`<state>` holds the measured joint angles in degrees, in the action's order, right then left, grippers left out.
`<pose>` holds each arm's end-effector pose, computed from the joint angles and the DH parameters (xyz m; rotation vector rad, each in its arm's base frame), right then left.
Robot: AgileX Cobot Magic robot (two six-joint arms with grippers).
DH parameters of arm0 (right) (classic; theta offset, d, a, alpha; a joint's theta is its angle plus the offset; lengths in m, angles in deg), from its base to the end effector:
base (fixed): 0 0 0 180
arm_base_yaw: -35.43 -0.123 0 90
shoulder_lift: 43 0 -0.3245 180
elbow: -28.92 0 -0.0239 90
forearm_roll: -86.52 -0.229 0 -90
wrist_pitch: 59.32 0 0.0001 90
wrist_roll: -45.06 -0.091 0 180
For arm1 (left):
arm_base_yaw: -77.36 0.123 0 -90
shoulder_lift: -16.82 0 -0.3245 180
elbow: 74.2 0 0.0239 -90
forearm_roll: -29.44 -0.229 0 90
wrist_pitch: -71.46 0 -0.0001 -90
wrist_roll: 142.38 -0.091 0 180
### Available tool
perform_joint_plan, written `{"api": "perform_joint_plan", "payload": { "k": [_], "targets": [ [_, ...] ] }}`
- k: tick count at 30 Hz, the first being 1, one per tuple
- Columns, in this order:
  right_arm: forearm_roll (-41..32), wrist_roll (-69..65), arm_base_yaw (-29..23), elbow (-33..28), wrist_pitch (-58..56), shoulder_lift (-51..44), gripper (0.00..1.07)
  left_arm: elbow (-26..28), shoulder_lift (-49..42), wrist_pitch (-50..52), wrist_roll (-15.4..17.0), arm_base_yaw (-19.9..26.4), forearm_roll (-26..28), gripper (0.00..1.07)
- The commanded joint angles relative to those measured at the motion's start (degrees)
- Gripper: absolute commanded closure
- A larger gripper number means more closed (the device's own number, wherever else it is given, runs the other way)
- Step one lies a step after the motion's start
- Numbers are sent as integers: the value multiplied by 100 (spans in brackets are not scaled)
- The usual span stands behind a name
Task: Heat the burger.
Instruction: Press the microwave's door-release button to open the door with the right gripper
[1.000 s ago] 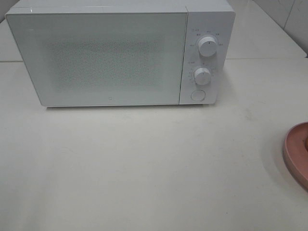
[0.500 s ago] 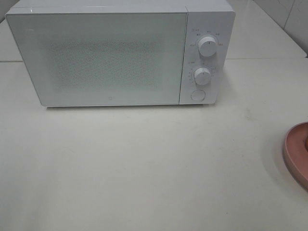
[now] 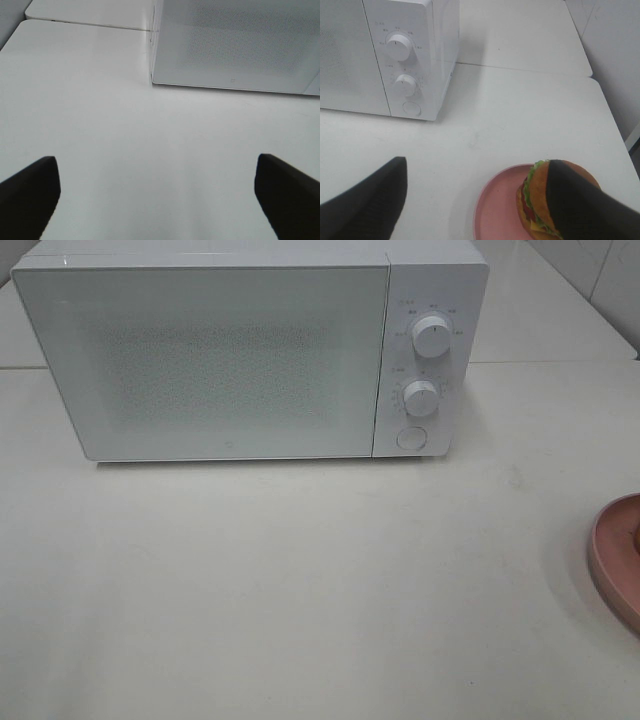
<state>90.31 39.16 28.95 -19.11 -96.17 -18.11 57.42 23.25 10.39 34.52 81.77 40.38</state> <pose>0.0035 -0.0032 0.3189 -0.0337 1.9149 0.0720 -0.0667 -0.0203 0.2722 -0.0106 2.0110 -0.1439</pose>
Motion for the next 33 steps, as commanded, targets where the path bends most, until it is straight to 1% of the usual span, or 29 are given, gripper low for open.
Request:
{"api": "perform_joint_plan", "payload": {
  "k": [1, 5, 7, 8, 10, 11, 13, 17, 19, 23, 24, 25, 27, 28, 30, 31, 33],
  "targets": [
    [17, -23, 17, 34, 676, 435, 33, -11, -80, -11, 29, 6, 17, 9],
    [17, -23, 17, 34, 985, 756, 33, -11, -80, -11, 29, 6, 17, 9],
    [17, -23, 17, 34, 1289, 1094, 33, -11, -80, -11, 29, 6, 17, 9],
    [17, -23, 17, 34, 1289, 1094, 33, -11, -80, -11, 29, 6, 17, 9],
    [6, -23, 17, 34, 1644, 1478, 33, -11, -80, -11, 29, 6, 17, 9],
    [6, -23, 17, 34, 1644, 1478, 33, -11, -80, -11, 29, 6, 17, 9],
    [-23, -52, 17, 34, 1937, 1851, 33, -11, -80, -11, 29, 6, 17, 9],
    [-23, -138, 17, 34, 2217, 2189, 33, -11, -80, -11, 29, 6, 17, 9],
    [-23, -149, 17, 34, 2504, 2573, 33, -11, -80, -11, 29, 6, 17, 9],
    [-17, -149, 17, 23, 2825, 2911, 33, -11, -80, -11, 29, 6, 17, 9],
    [-17, -149, 17, -57, 3209, 3117, 33, -11, -80, -11, 29, 6, 17, 9],
    [-17, -149, 17, -57, 3209, 3117, 33, -11, -80, -11, 29, 6, 17, 9],
    [-17, -149, 17, -281, 3953, 3455, 33, -11, -80, -11, 23, 6, 17, 9],
    [-17, -149, 17, -281, 3953, 3455, 33, -11, -80, -11, 23, 6, 17, 9],
    [-17, -126, 17, -487, 4618, 3759, 33, -11, -80, -11, 23, 6, 17, 9],
    [-17, -126, 17, -487, 4618, 3759, 33, -11, -80, -11, 23, 6, 17, 9],
    [-17, -120, 17, -699, 5329, 4085, 33, -11, -80, -11, 23, 6, 17, 9]
  ]
}}
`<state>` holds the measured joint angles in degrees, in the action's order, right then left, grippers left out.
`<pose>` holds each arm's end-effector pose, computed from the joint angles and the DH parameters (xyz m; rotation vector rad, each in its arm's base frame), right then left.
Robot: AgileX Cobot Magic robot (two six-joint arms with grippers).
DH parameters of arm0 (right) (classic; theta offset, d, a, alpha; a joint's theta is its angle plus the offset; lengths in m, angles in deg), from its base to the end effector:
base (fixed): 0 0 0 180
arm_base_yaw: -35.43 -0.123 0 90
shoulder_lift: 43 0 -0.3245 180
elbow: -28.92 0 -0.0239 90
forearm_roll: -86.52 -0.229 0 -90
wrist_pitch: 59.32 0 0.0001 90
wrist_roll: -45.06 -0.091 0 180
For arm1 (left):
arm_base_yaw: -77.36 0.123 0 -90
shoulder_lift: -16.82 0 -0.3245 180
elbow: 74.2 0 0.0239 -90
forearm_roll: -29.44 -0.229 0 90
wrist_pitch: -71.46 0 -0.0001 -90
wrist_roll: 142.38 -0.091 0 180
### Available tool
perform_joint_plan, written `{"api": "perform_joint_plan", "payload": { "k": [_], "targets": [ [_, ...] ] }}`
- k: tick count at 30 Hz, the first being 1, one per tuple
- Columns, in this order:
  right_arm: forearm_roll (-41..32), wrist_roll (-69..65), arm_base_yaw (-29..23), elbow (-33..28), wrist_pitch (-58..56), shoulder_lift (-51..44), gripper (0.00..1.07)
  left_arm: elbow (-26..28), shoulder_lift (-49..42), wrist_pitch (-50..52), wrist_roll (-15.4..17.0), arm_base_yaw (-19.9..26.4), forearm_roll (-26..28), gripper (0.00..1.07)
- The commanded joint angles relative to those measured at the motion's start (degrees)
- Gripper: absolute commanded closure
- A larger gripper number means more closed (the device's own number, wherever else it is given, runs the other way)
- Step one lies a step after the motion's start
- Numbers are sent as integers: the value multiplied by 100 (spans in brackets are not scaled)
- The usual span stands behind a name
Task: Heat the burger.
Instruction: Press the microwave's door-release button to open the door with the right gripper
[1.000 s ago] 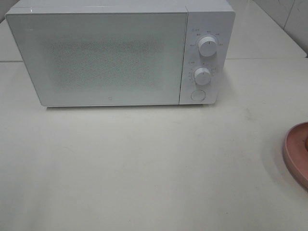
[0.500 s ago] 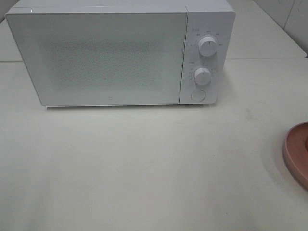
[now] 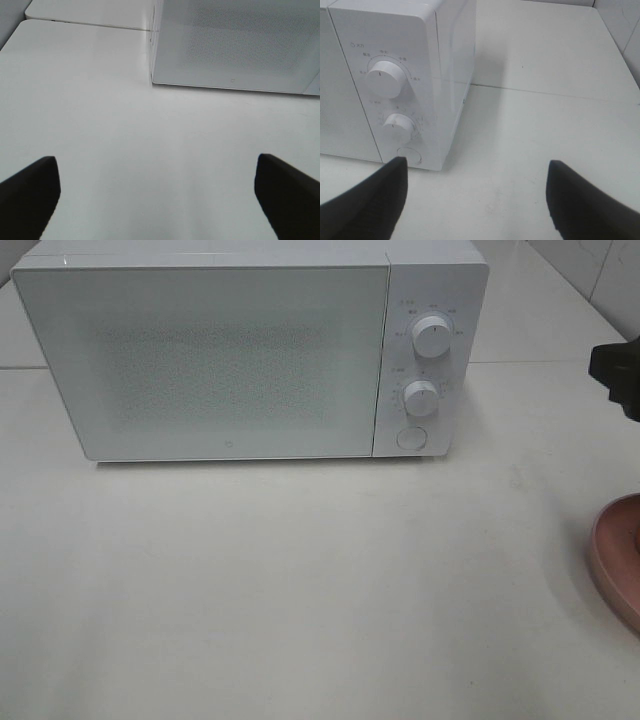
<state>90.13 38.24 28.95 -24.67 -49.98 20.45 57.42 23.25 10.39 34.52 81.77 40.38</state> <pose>0.1553 0.0186 0.3027 -0.0599 1.8810 0.1262 -0.0667 -0.0203 0.2722 -0.0106 2.0110 -0.1439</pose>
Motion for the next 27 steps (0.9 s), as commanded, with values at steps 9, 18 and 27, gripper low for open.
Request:
{"api": "perform_joint_plan", "payload": {
  "k": [9, 18, 27],
  "targets": [
    [-407, 630, 11, -458, 2601, 1604, 33, -11, -80, -11, 23, 6, 17, 9],
    [-2005, 1994, -842, -665, 4125, 2561, 33, -11, -80, -11, 23, 6, 17, 9],
    [-3449, 2286, -2194, -659, 5174, 3237, 33, -11, -80, -11, 23, 6, 17, 9]
  ]
}}
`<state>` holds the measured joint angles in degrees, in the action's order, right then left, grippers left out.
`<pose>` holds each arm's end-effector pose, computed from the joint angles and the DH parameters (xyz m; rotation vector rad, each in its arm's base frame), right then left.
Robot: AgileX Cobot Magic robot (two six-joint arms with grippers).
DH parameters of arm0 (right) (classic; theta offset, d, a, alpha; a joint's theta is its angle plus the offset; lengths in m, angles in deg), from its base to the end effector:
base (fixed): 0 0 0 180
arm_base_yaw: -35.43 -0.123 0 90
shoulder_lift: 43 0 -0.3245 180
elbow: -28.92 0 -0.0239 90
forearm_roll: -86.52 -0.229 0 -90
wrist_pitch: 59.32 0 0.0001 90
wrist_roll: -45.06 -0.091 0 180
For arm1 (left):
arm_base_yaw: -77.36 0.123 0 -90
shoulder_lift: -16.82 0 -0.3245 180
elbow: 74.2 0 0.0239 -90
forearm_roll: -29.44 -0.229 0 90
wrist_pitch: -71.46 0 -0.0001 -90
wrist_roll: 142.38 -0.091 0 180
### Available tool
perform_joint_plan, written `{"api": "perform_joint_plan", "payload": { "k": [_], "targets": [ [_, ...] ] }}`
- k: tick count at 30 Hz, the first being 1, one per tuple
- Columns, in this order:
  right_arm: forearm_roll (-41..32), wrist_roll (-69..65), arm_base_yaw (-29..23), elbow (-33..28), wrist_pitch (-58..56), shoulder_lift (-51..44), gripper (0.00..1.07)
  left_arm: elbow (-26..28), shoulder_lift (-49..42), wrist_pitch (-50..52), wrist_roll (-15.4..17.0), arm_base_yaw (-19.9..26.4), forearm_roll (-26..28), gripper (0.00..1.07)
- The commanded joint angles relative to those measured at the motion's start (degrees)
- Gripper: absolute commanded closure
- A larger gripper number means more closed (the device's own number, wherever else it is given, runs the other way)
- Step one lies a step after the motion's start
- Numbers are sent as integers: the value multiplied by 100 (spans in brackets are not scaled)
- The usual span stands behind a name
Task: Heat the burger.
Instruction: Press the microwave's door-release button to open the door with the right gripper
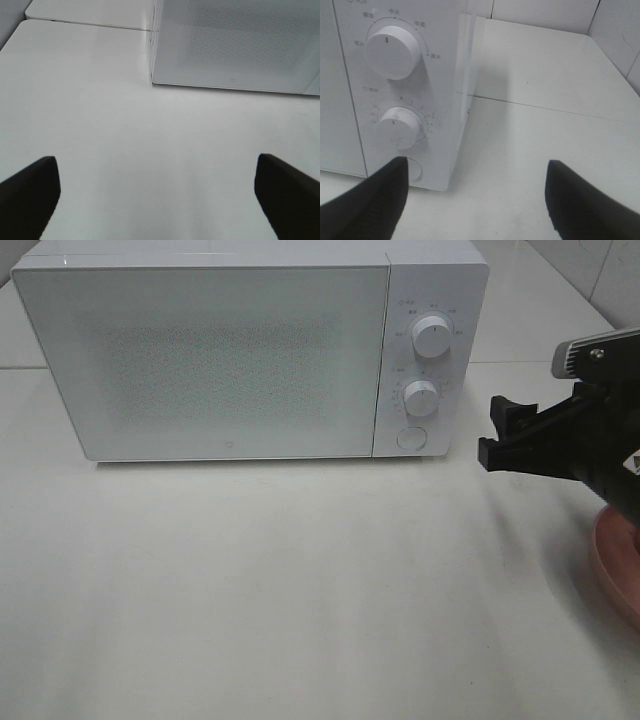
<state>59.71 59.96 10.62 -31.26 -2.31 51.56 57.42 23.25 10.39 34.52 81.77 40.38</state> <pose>0.2213 0.0644 0.2337 -0.0891 1.7424 -0.0180 -0.0667 -0.0203 0.2722 -0.0106 2.0110 -0.1439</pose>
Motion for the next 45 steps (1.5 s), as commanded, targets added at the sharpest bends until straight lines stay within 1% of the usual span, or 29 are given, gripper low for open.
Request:
{"api": "perform_joint_plan", "payload": {
  "k": [1, 2, 3, 4, 5, 6, 7, 8, 9, 10, 12, 13, 19, 26, 28, 31, 33, 34, 35, 36, 37, 38, 39, 40, 41, 42, 43, 44, 45],
  "targets": [
    [-556, 115, -493, 6, 481, 172, 33, -11, -80, -11, 23, 6, 17, 9],
    [-974, 126, -808, 46, 561, 281, 33, -11, -80, -11, 23, 6, 17, 9],
    [-974, 126, -808, 46, 561, 281, 33, -11, -80, -11, 23, 6, 17, 9],
    [-1398, 132, -1077, 97, 665, 395, 33, -11, -80, -11, 23, 6, 17, 9],
    [-1587, 132, -1215, 120, 710, 453, 33, -11, -80, -11, 23, 6, 17, 9],
    [-1587, 132, -1215, 120, 710, 453, 33, -11, -80, -11, 23, 6, 17, 9],
    [-1833, 132, -1438, 189, 802, 602, 33, -11, -80, -11, 23, 6, 17, 9],
    [-1937, 132, -1547, 235, 819, 670, 33, -11, -80, -11, 23, 6, 17, 9],
    [-1937, 132, -1547, 235, 819, 670, 33, -11, -80, -11, 23, 6, 17, 9],
    [-2080, 132, -1719, 327, 819, 791, 33, -11, -80, -11, 23, 6, 17, 9],
    [-2131, 132, -1799, 378, 814, 848, 33, -11, -80, -11, 23, 6, 17, 9],
    [-2257, 132, -1948, 498, 814, 957, 33, -11, -80, -11, 23, 6, 17, 9],
    [-2464, 378, -2217, 808, 756, 1215, 33, -11, -80, -11, 23, 6, 17, 9],
    [-2504, 309, -2229, 968, 625, 1352, 33, -11, -80, -11, 23, 6, 17, 9],
    [-2521, -229, -2229, 968, 550, 1369, 36, -11, -80, -11, 17, 6, 11, 9],
    [-2521, -401, -2229, 968, 539, 1369, 37, -11, -80, -11, 17, 6, 11, 9],
    [-2521, -1157, -2229, 968, 498, 1369, 42, -11, -80, -11, 17, 6, 11, 9],
    [-2521, -1157, -2229, 968, 498, 1369, 42, -11, -80, -11, 17, 6, 11, 9],
    [-2521, -1891, -2229, 968, 470, 1369, 48, -11, -80, -11, 17, 6, 11, 9],
    [-2521, -1891, -2229, 968, 470, 1369, 48, -11, -80, -11, 17, 6, 11, 9],
    [-2521, -2744, -2229, 968, 453, 1369, 54, -11, -80, -11, 17, 6, 11, 9],
    [-2521, -3100, -2229, 968, 430, 1369, 57, -11, -80, -11, 17, 6, 11, 9],
    [-2521, -3100, -2229, 968, 430, 1369, 57, -11, -80, -11, 17, 6, 11, 9],
    [-2521, -3913, -2229, 968, 395, 1369, 63, -11, -80, -11, 17, 6, 11, 9],
    [-2521, -4377, -2229, 968, 355, 1369, 68, -11, -80, -11, 17, 6, 11, 9],
    [-2521, -5283, -2229, 968, 292, 1369, 76, -11, -80, -11, 17, 6, 11, 9],
    [-2521, -5283, -2229, 968, 292, 1369, 76, -11, -80, -11, 17, 6, 11, 9],
    [-2521, -5707, -2229, 968, 281, 1369, 80, -11, -80, -11, 17, 6, 11, 9],
    [-2521, -5707, -2229, 968, 281, 1369, 80, -11, -80, -11, 17, 6, 11, 9]
  ]
}}
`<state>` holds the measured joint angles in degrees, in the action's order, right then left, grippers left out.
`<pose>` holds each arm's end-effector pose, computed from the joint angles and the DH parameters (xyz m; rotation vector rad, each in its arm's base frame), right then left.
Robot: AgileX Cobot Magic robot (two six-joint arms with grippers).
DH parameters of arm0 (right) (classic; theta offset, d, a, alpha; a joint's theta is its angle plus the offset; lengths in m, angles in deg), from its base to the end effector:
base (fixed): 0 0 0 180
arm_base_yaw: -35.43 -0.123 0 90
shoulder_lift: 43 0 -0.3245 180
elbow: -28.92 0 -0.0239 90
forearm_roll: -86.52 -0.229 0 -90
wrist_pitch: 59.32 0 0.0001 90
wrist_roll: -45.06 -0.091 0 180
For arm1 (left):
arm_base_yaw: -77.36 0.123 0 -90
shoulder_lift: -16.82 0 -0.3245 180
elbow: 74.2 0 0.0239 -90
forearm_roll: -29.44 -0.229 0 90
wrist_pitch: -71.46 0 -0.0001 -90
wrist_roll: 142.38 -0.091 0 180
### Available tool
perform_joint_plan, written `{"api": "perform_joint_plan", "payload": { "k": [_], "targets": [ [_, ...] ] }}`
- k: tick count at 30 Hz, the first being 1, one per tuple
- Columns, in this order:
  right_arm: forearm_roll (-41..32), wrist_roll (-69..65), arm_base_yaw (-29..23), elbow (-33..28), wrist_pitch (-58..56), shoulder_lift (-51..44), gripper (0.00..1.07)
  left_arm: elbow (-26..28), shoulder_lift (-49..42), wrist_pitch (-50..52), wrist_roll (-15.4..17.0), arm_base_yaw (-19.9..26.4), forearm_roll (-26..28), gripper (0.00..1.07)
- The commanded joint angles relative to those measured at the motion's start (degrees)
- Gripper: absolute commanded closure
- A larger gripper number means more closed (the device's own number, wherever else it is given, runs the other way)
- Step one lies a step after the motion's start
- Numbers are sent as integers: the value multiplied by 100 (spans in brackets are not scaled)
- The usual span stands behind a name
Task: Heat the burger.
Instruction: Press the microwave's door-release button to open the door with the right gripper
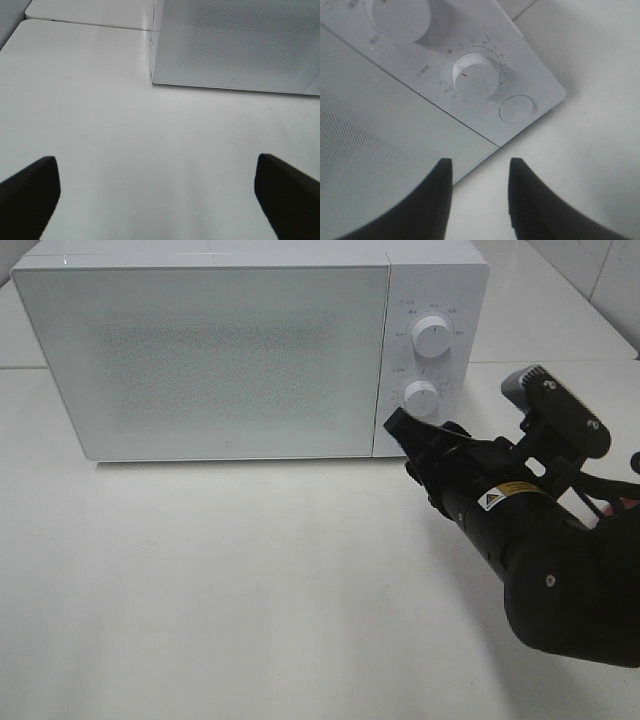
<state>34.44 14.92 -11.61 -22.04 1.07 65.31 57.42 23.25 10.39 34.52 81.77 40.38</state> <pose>0.2274 0.1527 0.2004 0.7296 1.7422 0.5872 -0.0667 -0.0203 0.2722 -0.0106 2.0110 -0.1439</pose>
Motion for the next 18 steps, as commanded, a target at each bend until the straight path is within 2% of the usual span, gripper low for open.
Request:
{"api": "perform_joint_plan", "payload": {
  "k": [1, 2, 3, 5, 6, 8, 18],
  "targets": [
    [6, -1868, -6, 46, -57, -6, 87, -11, -80, -11, 17, 6, 11, 9],
    [6, -2424, -6, 46, -57, -6, 93, -11, -80, -11, 17, 6, 11, 9],
    [6, -2424, -6, 46, -57, -6, 93, -11, -80, -11, 17, 6, 11, 9],
    [6, -3088, -6, 46, -201, -6, 101, -11, -80, -11, 17, 6, 11, 9],
    [6, -3088, -6, 46, -201, -6, 101, -11, -80, -11, 17, 6, 11, 9],
    [0, -3472, -6, 46, -355, -6, 107, -11, -80, -11, 17, 6, 11, 9],
    [-315, -3678, 29, 103, -281, 143, 107, -11, -80, -11, 17, 6, 11, 9]
  ]
}}
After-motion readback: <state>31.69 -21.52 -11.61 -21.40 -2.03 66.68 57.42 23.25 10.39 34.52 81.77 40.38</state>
